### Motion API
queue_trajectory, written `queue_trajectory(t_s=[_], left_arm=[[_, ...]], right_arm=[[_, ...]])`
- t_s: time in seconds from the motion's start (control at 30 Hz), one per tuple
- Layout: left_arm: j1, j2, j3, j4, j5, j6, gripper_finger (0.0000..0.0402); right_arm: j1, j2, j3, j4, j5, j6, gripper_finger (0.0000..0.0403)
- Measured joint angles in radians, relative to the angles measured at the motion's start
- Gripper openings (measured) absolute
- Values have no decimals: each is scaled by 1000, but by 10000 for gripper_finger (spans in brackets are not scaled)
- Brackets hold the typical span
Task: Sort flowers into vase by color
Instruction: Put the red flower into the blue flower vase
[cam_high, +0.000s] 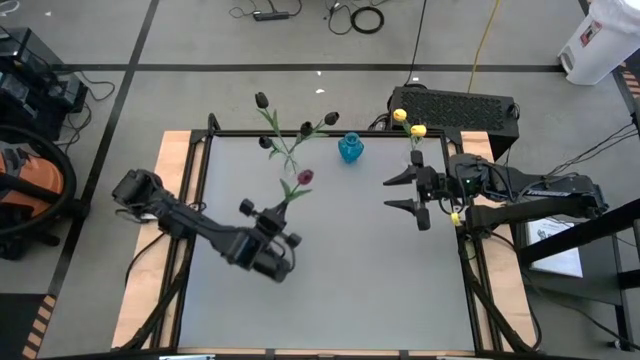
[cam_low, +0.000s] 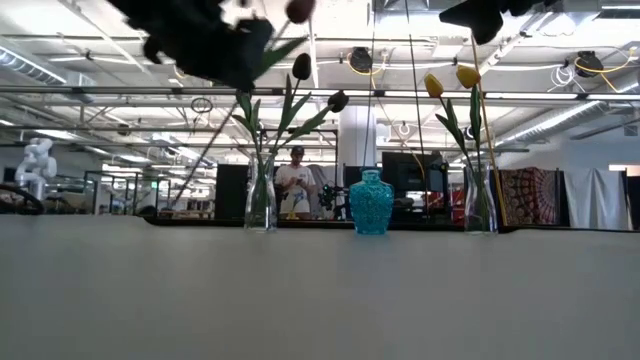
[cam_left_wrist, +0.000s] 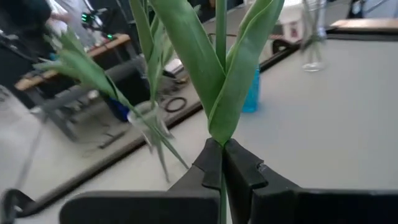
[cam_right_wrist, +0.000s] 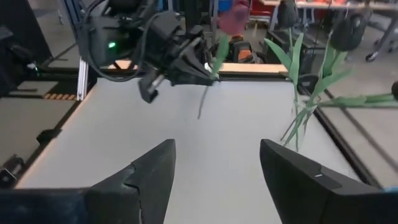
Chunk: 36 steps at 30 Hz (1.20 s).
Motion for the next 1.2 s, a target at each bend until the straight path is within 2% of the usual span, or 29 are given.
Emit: queue_trajectory(t_s=[0.17,0.43,0.63,0.8,0.9,1.0,1.2], left_arm=[[104,0,0,241,52,329,5],[201,0,0,835,428,928,7],[225,0,1,1094,576,1202,8],[259,0,1,1190,739,1350,8],[308,-6,1,1202,754,1381,8],[366,-36,1,1174,791,1390,8],[466,-145,1,991,937,1319,8]], right_arm=[[0,4,0,29,0,-88,226],[0,88,0,108,0,-165,226],[0,133,0,136,0,-170,226],[0,66,0,138,-6,-164,226],[0,-1,0,133,-6,-186,226],[0,-79,0,94,-6,-208,226],[0,-242,0,-54,-1,-218,226]])
